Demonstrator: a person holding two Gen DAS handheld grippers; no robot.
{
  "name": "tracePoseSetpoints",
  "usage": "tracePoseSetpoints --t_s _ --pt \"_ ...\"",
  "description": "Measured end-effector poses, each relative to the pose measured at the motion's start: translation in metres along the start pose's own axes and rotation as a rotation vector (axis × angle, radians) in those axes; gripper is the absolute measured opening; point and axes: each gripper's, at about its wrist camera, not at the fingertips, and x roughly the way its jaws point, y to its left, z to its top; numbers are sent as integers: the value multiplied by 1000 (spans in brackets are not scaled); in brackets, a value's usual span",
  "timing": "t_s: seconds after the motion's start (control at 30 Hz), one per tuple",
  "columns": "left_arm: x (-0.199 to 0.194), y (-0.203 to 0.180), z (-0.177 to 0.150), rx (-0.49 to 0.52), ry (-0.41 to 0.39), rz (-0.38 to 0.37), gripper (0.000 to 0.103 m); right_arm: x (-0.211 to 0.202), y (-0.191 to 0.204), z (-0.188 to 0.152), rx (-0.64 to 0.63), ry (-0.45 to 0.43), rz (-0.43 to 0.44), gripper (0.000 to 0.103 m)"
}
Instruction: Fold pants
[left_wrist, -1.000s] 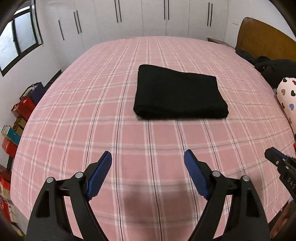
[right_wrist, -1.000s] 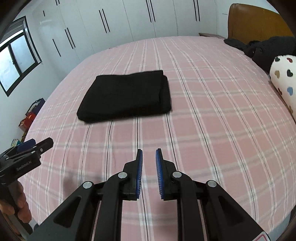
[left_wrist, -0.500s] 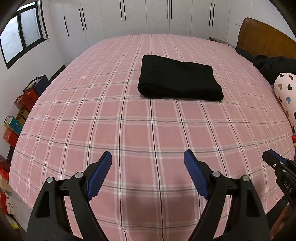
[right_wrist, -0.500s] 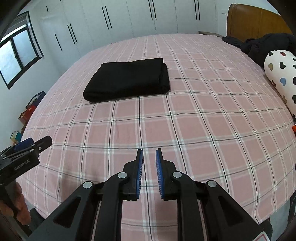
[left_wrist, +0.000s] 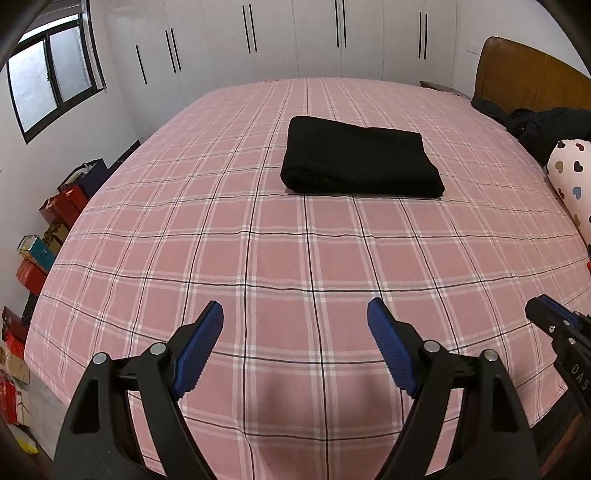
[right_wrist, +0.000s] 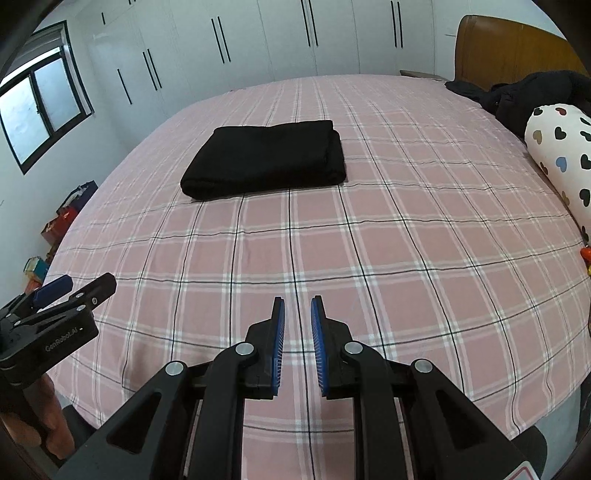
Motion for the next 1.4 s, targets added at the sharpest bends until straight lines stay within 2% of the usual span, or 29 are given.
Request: tracePoseSetpoints --t_s 0.17,0.3,0.9,1.07,1.4 --pt "-6 1 -1 2 -11 -2 78 -5 3 0 -4 -13 -1 16" --pt "-9 4 0 -11 -17 -1 78 -9 5 0 -14 -22 0 21" --pt "-19 4 -6 -15 -31 17 79 -15 8 -3 -26 -31 7 22" --pt "-21 6 -7 -13 -33 36 86 -16 10 -6 -28 -29 8 22" --pt "-24 3 -9 -8 -30 22 88 -19 12 -10 -30 -29 7 22"
